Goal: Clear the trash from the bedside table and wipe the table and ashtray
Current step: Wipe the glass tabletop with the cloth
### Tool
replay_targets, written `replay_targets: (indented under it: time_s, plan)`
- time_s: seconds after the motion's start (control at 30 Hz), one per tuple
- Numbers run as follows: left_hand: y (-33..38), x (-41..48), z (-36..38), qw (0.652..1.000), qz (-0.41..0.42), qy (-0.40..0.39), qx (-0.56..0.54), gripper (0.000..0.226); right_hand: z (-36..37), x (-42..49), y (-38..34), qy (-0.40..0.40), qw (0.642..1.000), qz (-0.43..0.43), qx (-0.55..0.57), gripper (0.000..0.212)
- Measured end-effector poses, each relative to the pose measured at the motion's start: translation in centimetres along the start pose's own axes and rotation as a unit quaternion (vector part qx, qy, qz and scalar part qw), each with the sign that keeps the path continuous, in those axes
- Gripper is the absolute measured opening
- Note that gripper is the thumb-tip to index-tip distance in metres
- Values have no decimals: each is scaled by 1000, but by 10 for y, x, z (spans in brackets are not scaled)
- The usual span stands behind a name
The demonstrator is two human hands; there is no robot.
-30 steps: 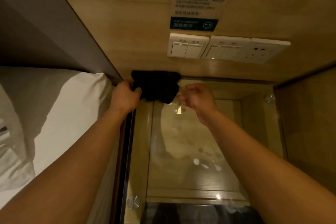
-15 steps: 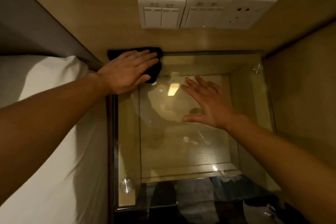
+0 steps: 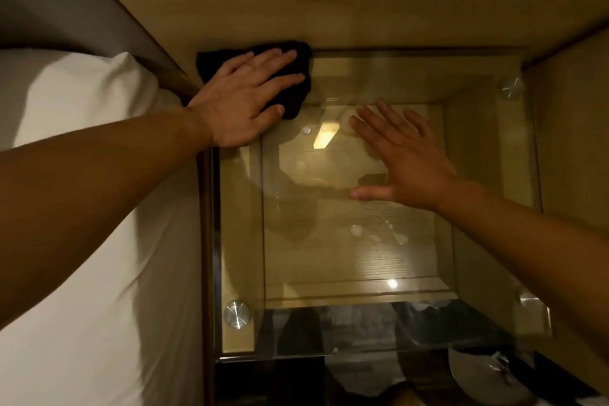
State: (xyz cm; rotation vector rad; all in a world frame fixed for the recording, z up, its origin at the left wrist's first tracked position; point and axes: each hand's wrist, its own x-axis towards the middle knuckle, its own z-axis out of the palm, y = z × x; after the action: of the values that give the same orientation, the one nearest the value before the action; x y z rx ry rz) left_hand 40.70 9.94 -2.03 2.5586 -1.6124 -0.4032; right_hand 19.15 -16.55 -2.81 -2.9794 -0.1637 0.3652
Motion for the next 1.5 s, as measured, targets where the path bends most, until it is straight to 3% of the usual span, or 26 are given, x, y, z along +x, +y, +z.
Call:
replay_targets:
  time_s: [0.37, 0.53, 0.67, 0.83, 1.5]
  plan:
    - [65, -64, 24, 998, -49, -5, -30, 61, -12, -1, -6, -26, 996, 20, 81, 116]
    - [94, -93, 36, 997, -66, -8, -28, 61, -9, -45, -22, 9, 991, 35, 129, 120]
    - [114, -114, 46, 997, -75, -7, -22, 61, 9, -118, -29, 14, 991, 68, 118, 128]
    - [141, -146, 64, 997, -71, 2, -16, 61, 34, -175, -41, -47, 990, 119, 59, 142]
    - [240, -240, 114, 991, -122, 36, -42, 61, 33, -176, -51, -24, 990, 136, 40, 143]
